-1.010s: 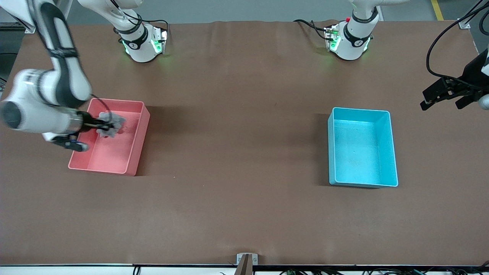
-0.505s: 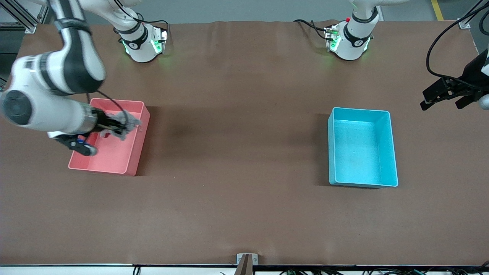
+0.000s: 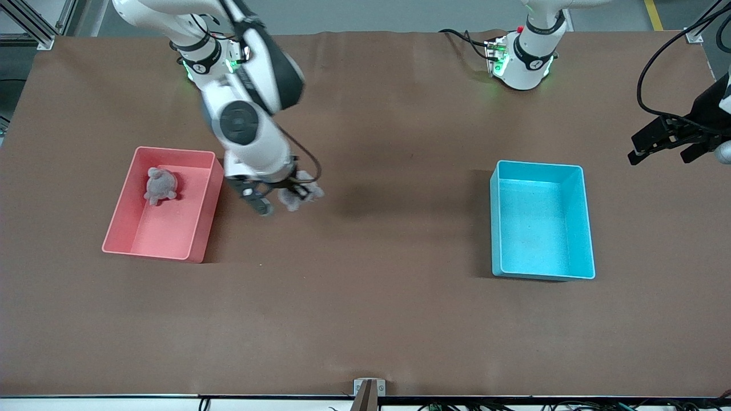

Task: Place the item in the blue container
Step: 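Lift the plush out of the pink box with the right gripper, then set the plush on the table with the right gripper and open it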

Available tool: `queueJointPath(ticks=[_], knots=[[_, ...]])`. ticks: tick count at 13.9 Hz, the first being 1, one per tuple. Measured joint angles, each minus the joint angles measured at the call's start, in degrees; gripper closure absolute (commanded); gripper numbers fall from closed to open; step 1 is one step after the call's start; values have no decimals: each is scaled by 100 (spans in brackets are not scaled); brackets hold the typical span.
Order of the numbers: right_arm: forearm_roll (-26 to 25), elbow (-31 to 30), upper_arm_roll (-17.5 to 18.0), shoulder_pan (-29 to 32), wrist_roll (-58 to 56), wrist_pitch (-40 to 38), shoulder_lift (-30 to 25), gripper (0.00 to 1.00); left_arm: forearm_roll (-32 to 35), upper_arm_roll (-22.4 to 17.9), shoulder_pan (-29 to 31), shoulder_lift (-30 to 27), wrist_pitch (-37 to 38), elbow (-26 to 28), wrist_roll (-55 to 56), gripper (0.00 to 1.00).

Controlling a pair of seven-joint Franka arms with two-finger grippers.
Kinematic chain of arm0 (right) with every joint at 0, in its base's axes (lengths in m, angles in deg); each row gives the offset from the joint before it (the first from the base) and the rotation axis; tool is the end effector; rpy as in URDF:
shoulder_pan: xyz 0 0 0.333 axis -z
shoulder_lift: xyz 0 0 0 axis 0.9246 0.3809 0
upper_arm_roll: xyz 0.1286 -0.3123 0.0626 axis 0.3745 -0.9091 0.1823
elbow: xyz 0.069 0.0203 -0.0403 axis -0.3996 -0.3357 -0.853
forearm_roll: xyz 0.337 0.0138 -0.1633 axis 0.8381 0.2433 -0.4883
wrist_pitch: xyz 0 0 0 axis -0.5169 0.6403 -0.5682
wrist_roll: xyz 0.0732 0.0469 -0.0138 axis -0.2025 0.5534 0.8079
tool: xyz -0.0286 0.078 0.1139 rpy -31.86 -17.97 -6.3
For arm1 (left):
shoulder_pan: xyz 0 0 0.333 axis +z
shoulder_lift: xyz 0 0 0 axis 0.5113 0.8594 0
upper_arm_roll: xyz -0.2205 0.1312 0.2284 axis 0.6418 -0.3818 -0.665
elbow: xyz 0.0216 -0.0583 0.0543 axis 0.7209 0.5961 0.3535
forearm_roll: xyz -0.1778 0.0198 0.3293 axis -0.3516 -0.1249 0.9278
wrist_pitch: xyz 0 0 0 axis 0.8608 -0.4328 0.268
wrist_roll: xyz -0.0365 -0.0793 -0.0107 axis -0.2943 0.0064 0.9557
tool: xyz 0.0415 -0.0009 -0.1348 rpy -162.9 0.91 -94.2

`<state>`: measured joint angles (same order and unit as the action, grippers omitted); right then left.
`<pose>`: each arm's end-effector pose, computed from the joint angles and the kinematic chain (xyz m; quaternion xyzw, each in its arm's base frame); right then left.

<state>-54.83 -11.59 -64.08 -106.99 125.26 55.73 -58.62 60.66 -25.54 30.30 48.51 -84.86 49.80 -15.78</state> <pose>0.5107 0.3793 0.3561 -0.9194 0.3911 0.0409 0.0070 0.5458 -0.0351 0.6444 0.9983 0.0212 0.0498 0.0225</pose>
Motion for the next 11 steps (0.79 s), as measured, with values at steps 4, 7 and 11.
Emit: queueJointPath(ticks=[4, 7, 11], knots=[[-10, 4, -18, -843, 1289, 1278, 1026, 100, 0, 1, 0, 9, 1, 0, 0, 0], [-12, 198, -44, -1114, 1687, 1613, 1551, 69, 0, 1, -1, 18, 8, 6, 0, 0], [-131, 411, -108, -1134, 1709, 1577, 1642, 0, 0, 1, -1, 136, 11, 29, 0, 0]])
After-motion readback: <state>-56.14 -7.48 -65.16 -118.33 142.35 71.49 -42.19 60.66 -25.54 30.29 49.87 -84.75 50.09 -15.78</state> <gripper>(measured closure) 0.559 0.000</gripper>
